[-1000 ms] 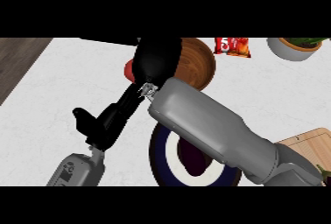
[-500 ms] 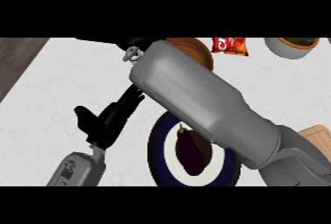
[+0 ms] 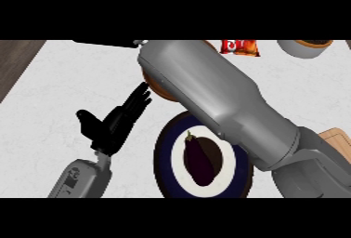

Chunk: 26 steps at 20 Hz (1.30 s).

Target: Pick the bell pepper from the plate and place it in the bowl

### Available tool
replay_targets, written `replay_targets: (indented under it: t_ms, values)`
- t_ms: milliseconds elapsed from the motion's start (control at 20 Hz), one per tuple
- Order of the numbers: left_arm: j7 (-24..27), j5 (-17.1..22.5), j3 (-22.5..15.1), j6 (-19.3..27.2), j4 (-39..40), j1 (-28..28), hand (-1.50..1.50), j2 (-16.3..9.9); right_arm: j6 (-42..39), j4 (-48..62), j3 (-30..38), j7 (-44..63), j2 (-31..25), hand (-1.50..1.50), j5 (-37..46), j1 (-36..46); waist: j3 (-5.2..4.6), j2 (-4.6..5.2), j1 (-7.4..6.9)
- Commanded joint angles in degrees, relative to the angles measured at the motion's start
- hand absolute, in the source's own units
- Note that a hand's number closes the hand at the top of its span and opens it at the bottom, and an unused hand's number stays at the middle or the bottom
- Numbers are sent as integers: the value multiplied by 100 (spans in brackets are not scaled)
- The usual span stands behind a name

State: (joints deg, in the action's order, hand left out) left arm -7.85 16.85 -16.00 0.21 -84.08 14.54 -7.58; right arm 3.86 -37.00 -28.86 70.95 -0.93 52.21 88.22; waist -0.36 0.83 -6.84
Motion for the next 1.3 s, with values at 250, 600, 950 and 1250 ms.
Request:
replay_targets:
  t_ms: [250, 600, 950, 1250]
  values:
    - [142, -88, 37, -17, -103, -240, 0, -96, 990, 1043, 19, 867, 88, 150, 286, -269, 13, 59, 93]
    - [-4, 8, 167, -68, -198, -142, 0, -161, 882, 2049, 506, 425, 89, 150, 171, -421, 20, 93, 165]
    - [-141, -10, 118, 73, -450, -261, 0, -76, 2170, 2295, 1228, 206, 89, -150, -146, -916, 37, 65, 248]
    - [212, -169, 64, 140, -173, -417, 0, 68, 3551, 1855, 1557, -433, 88, -150, -191, -970, 38, 45, 355]
